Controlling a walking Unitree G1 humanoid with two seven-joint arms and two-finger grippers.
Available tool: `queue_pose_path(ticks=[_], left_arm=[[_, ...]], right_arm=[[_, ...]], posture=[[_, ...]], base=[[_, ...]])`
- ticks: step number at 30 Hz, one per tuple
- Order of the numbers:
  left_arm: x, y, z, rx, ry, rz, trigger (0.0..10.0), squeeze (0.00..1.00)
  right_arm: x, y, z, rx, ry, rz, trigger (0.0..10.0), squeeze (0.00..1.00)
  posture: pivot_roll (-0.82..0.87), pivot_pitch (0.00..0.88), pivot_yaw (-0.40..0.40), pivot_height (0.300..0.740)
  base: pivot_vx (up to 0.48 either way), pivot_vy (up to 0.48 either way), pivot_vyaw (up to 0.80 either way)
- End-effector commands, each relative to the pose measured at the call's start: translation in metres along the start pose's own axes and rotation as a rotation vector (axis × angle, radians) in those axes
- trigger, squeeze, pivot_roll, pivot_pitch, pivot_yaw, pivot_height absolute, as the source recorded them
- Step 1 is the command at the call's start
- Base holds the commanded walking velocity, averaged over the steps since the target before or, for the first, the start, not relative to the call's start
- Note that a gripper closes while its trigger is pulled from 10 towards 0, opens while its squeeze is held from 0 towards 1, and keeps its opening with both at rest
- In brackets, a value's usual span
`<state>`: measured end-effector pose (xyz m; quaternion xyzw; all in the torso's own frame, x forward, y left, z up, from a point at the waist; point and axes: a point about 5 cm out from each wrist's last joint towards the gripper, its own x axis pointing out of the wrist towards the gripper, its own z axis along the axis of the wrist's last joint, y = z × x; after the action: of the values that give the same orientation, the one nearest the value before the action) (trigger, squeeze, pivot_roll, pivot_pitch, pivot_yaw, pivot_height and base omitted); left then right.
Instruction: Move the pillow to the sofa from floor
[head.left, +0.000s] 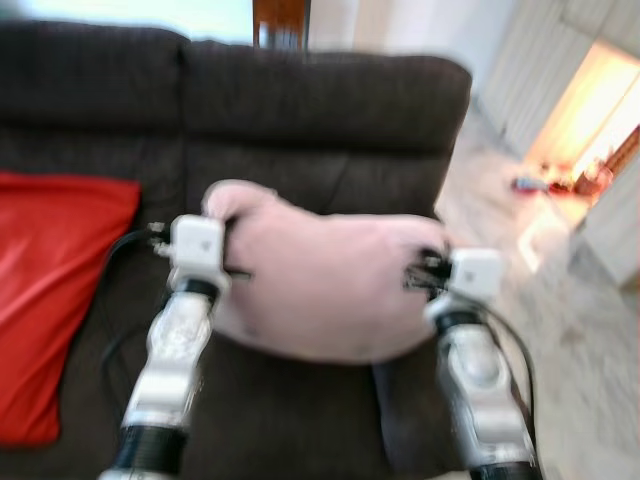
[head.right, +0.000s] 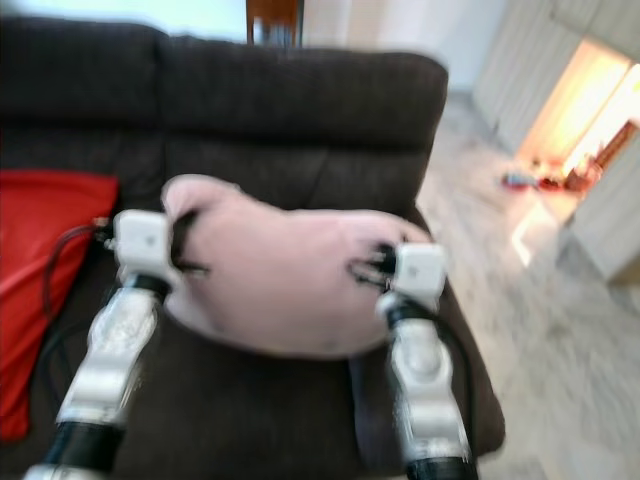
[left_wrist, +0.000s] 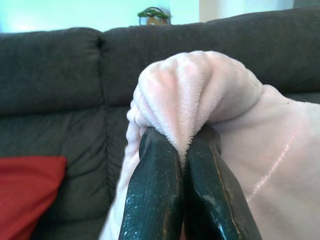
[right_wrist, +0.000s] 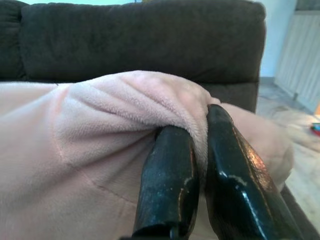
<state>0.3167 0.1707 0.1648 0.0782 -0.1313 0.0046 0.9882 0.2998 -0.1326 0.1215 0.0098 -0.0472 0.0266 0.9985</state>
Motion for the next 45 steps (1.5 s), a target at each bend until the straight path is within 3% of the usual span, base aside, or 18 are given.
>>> queue_pose_path(ticks=[1, 9, 18, 22, 26, 27, 30, 33, 36, 40, 45], left_arm=[[0.004, -0.012, 0.010, -0.019, -0.045, -0.039, 10.0, 0.00], [0.007, -0.015, 0.010, -0.073, -0.005, -0.137, 10.0, 0.00], [0.026, 0.021, 0.019, 0.011, 0.020, -0.120, 10.0, 0.00], [0.035, 0.038, 0.016, 0.072, 0.063, -0.090, 10.0, 0.00], [0.038, 0.039, 0.010, 0.098, 0.100, -0.087, 10.0, 0.00], [0.042, 0.039, 0.004, 0.118, 0.138, -0.086, 10.0, 0.00], [0.047, 0.039, -0.006, 0.150, 0.198, -0.064, 10.0, 0.00], [0.052, 0.043, -0.011, 0.187, 0.237, -0.033, 10.0, 0.00], [0.060, 0.051, -0.007, 0.205, 0.232, 0.030, 10.0, 0.00], [0.066, 0.055, -0.002, 0.224, 0.207, 0.072, 10.0, 0.00], [0.080, 0.043, 0.014, 0.150, 0.107, 0.025, 10.0, 0.00]], right_arm=[[0.003, -0.012, 0.013, -0.007, -0.062, -0.045, 10.0, 0.00], [0.005, -0.019, 0.017, -0.031, -0.058, -0.052, 10.0, 0.00], [-0.006, -0.017, 0.018, -0.036, 0.018, 0.061, 10.0, 0.00], [-0.014, -0.012, 0.021, -0.085, 0.070, 0.192, 10.0, 0.00], [-0.020, -0.009, 0.021, -0.115, 0.104, 0.285, 10.0, 0.00], [-0.027, -0.005, 0.018, -0.145, 0.155, 0.385, 10.0, 0.00], [-0.037, -0.003, 0.008, -0.189, 0.272, 0.494, 10.0, 0.00], [-0.045, -0.004, 0.002, -0.177, 0.354, 0.542, 10.0, 0.00], [-0.055, -0.002, -0.008, -0.162, 0.473, 0.604, 10.0, 0.00], [-0.063, 0.003, -0.009, -0.150, 0.515, 0.672, 10.0, 0.00], [-0.065, 0.010, 0.002, -0.105, 0.511, 0.730, 10.0, 0.00]], posture=[[0.06, 0.000, -0.077, 0.740], [0.06, 0.000, -0.084, 0.740], [0.06, 0.000, -0.085, 0.740], [0.06, 0.000, -0.082, 0.740], [0.06, 0.000, -0.084, 0.740], [0.05, 0.000, -0.084, 0.740], [0.05, 0.000, -0.084, 0.740], [0.05, 0.000, -0.085, 0.740], [0.05, 0.000, -0.087, 0.740], [0.05, 0.000, -0.087, 0.740], [0.05, 0.000, -0.092, 0.740]], base=[[0.345, 0.000, 0.00], [0.000, 0.000, 0.00], [0.000, 0.000, 0.00], [0.000, 0.000, 0.00], [0.000, 0.000, 0.00], [0.000, 0.000, 0.00], [0.000, 0.000, 0.00], [0.000, 0.000, 0.00], [0.000, 0.000, 0.00], [0.000, 0.000, 0.00], [0.000, 0.000, 0.00]])
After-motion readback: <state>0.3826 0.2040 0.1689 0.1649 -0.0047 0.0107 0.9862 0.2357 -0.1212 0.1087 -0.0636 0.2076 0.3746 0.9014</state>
